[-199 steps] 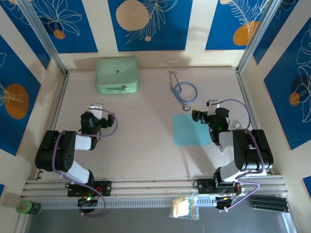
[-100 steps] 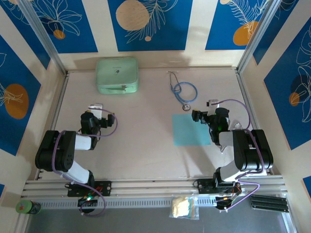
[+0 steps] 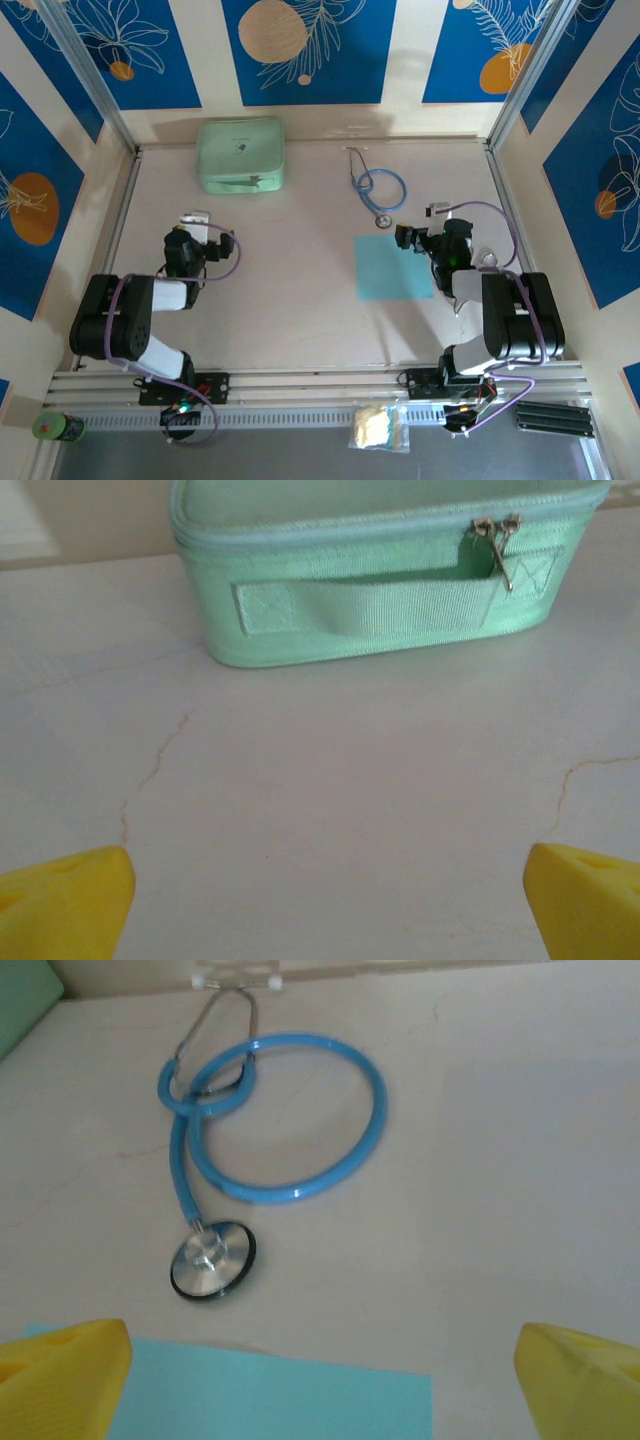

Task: Fold a paper plane with a square sheet of paper (pick it up from the middle)

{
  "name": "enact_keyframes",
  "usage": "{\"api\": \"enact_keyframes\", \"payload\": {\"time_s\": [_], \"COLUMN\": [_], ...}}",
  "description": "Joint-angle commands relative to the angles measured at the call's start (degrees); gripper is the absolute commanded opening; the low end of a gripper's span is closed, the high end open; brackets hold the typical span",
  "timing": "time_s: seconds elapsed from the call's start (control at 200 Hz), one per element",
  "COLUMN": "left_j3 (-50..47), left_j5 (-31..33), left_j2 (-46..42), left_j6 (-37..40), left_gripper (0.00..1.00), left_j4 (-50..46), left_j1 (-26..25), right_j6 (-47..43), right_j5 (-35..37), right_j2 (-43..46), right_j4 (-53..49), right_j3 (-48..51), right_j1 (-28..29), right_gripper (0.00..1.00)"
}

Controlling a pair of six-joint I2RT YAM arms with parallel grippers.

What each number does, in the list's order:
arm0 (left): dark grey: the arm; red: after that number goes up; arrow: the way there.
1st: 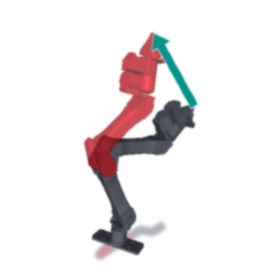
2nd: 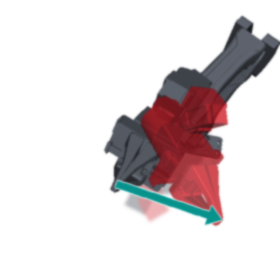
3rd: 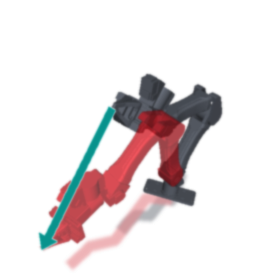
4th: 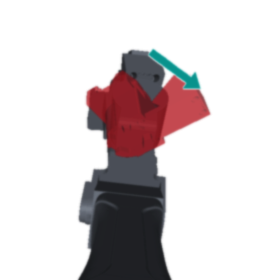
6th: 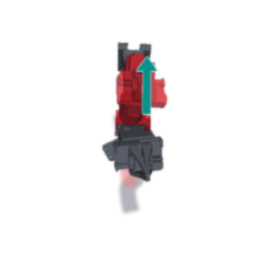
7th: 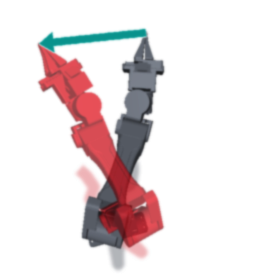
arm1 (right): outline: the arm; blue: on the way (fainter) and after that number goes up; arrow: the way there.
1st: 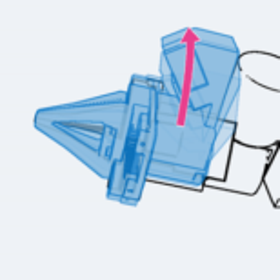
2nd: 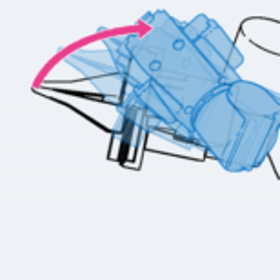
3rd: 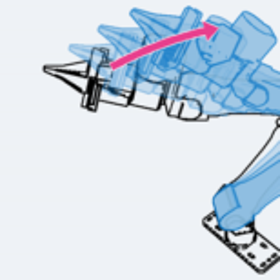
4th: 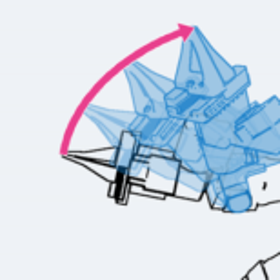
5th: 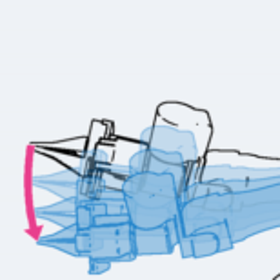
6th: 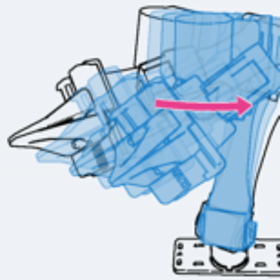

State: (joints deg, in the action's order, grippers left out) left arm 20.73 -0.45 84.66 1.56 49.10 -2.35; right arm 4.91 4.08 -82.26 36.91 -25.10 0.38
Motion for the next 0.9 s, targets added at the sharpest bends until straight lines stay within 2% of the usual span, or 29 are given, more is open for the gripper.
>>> {"api": "enact_keyframes", "payload": {"time_s": [0.0, 0.075, 0.135, 0.255, 0.345, 0.55, 0.69, 0.895], "left_j3": [3.12, 5.91, 7.58, 12.27, 14.69, 13.02, 12.29, 11.15], "left_j5": [2.09, 2.93, 0.93, 0.44, -4.87, -13.29, -17.89, -19.77], "left_j2": [-6.4, -10.69, -13.93, -18.12, -18.71, -16.12, -13.57, -11.08], "left_j6": [-0.57, -3.31, -6.5, -18.8, -24.97, -33.44, -36.61, -39.46], "left_gripper": [0.99, 0.99, 1.0, 0.99, 0.99, 0.99, 1.0, 0.99], "left_j4": [-8.49, -15.39, -18.47, -28.54, -34.14, -30.78, -29.13, -27.58], "left_j1": [0.24, 0.24, 0.23, 0.24, 0.58, 0.62, 0.51, 0.34], "right_j6": [-0.01, 4.67, 9.64, 18.54, 24.8, 31.95, 34.97, 37.13], "right_j5": [2.15, 3.38, 3.34, 3.38, 1.87, -6.46, -6.31, -4.57], "right_j2": [5.97, 8.05, 8.62, 6.13, 4.21, -0.02, -2.72, -3.44], "right_j4": [-9.13, -17.91, -27.58, -47.07, -54.5, -63.37, -66.12, -66.93], "right_j3": [-5.12, -9.84, -15.06, -25.71, -28.71, -29.33, -27.32, -24.69], "right_j1": [1.49, 2.24, 2.85, 4.47, 4.88, 5.15, 5.26, 6.25], "right_gripper": [0.99, 0.99, 0.99, 0.99, 0.99, 0.98, 0.96, 0.95]}}
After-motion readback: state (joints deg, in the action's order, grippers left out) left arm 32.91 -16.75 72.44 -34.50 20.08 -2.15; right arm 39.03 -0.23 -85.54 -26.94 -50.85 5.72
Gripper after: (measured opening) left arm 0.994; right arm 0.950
